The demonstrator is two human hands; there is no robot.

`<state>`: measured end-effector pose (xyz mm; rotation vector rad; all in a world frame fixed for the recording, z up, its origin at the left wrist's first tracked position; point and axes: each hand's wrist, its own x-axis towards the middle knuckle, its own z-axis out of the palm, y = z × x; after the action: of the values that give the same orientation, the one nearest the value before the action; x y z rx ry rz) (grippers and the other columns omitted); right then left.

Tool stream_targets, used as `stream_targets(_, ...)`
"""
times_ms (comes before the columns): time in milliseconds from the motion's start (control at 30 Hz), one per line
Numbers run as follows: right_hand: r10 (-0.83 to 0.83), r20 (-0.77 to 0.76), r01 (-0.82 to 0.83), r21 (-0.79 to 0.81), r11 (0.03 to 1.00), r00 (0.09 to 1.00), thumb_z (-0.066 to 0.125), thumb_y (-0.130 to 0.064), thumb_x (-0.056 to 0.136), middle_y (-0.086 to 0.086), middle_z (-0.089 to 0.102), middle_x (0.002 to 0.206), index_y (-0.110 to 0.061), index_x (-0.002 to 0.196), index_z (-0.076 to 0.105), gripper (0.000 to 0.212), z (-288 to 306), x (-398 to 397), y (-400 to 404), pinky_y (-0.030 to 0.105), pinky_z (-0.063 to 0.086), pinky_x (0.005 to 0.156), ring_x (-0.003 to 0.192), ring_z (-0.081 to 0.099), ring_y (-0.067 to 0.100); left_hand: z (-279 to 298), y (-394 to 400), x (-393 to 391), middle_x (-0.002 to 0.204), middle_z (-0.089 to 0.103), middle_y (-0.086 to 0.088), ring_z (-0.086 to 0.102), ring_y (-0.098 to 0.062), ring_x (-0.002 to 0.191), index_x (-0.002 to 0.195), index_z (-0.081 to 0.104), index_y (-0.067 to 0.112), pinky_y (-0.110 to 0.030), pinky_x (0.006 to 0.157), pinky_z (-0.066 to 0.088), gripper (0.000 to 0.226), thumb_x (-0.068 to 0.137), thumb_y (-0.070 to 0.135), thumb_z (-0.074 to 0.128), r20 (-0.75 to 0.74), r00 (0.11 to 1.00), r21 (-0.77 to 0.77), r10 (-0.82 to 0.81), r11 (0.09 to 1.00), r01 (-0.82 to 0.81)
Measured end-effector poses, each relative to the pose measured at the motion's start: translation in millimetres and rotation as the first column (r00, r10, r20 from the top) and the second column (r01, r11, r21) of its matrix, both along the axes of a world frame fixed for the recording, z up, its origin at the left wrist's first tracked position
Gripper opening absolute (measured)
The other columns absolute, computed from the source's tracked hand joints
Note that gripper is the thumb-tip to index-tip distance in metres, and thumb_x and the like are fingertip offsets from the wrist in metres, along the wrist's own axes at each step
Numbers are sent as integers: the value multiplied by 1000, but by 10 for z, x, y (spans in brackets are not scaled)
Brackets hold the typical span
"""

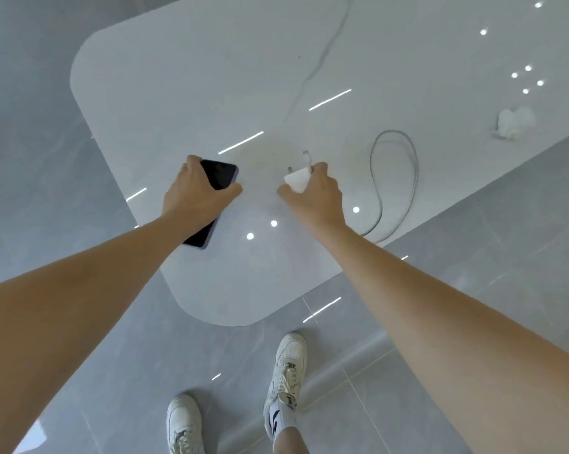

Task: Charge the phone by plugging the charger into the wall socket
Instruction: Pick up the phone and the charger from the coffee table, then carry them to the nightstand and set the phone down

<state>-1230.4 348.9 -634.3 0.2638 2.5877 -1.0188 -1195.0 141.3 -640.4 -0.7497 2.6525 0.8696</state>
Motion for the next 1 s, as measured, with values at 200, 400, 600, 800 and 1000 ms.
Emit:
stream_targets(200,-177,7,176,-114,978,984,72,-48,82,0,59,91,-13,115,51,52,671,653,74,42,59,71,85,66,30,797,124,390,92,60,3,63,-21,75,112,42,19,-39,67,54,67,68,67,59,31,999,-9,-21,1000,21)
stream_targets(400,-369,-2,360,-214,908,930,74,-47,82,-2,67,93,-15,113,55,49,1742,1541,235,34,58,65,83,70,20,1921,251,906,87,56,11,58,-9,72,109,41,23,-29,55,40,63,71,72,57,-17,988,8,-152,988,152)
stream_targets(600,-599,-36,556,-331,763,800,73,-53,77,-3,66,93,-25,100,55,41,2781,2655,414,8,45,46,69,66,2,2985,641,1528,89,54,9,59,-24,78,108,38,21,-36,63,40,62,77,72,55,-110,904,11,-413,909,417)
stream_targets(800,-795,-75,725,-365,584,602,73,-55,81,-2,68,96,-23,107,57,44,3494,3902,645,12,48,50,78,68,5,3764,1288,2377,84,49,16,48,-4,66,105,36,24,-26,52,31,62,77,76,55,-231,702,-11,-674,723,691)
stream_targets(1000,-919,-152,838,-378,394,363,72,-56,81,-5,62,95,-23,110,54,47,4130,5311,1094,18,47,55,79,64,9,4297,2129,3533,85,50,19,51,0,69,108,36,29,-24,52,34,61,76,75,59,-284,469,24,-836,483,875)
